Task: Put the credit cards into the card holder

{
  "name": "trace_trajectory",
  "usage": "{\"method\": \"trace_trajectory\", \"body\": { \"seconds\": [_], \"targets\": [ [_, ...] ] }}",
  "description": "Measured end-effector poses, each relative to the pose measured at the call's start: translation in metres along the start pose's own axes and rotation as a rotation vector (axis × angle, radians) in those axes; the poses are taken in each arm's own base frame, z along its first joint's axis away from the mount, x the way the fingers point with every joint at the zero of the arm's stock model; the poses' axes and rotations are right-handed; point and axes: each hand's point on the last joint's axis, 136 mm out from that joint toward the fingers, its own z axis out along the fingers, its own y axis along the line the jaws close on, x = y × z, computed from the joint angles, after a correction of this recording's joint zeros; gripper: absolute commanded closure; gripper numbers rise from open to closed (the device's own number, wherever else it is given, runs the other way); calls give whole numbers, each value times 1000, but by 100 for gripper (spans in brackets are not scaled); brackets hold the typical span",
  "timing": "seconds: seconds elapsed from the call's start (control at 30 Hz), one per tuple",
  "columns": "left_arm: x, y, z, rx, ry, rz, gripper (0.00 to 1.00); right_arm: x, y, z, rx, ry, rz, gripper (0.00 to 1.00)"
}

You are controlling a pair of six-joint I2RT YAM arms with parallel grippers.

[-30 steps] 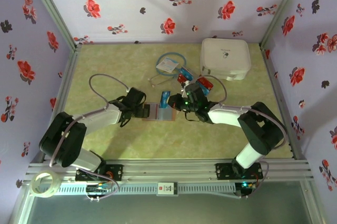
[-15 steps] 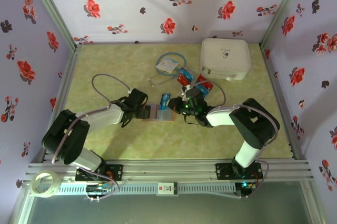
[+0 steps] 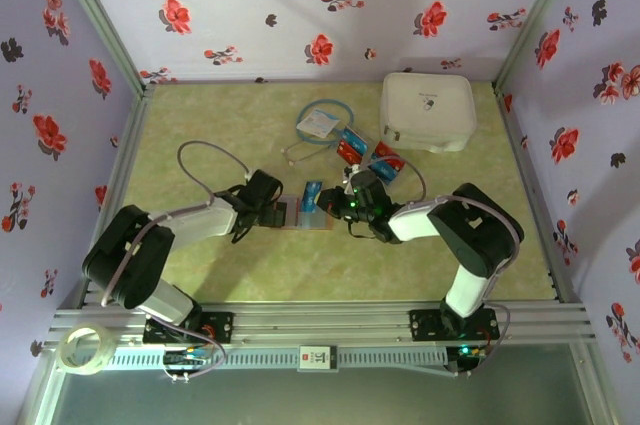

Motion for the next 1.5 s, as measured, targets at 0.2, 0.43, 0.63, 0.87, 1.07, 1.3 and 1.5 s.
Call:
{"method": "trace_trajectory", "body": {
  "seconds": [0.2,0.43,0.63,0.87,1.07,1.3,1.5],
  "targets": [
    [1,1,2,-5,-4,-12,0,1,-1,2,-4,0,2,100],
    [1,1,2,-8,-13,-22,0,2,-4,5,-5,2,6,100],
    [1,1,3,-9,-17,-25,0,4,-4,6,-8,6,10,100],
    [1,1,3,-8,-18,-26,0,10,-9,11,-8,26,10,100],
    [1,0,3,-7,-19,-26,0,14,-8,14,-19,36,12,100],
    [1,0,3,-7,-20,-26,0,18,-6,17,-31,41,20,100],
    [1,1,3,-8,-19,-26,0,22,-7,16,-35,45,19,100]
  ]
}}
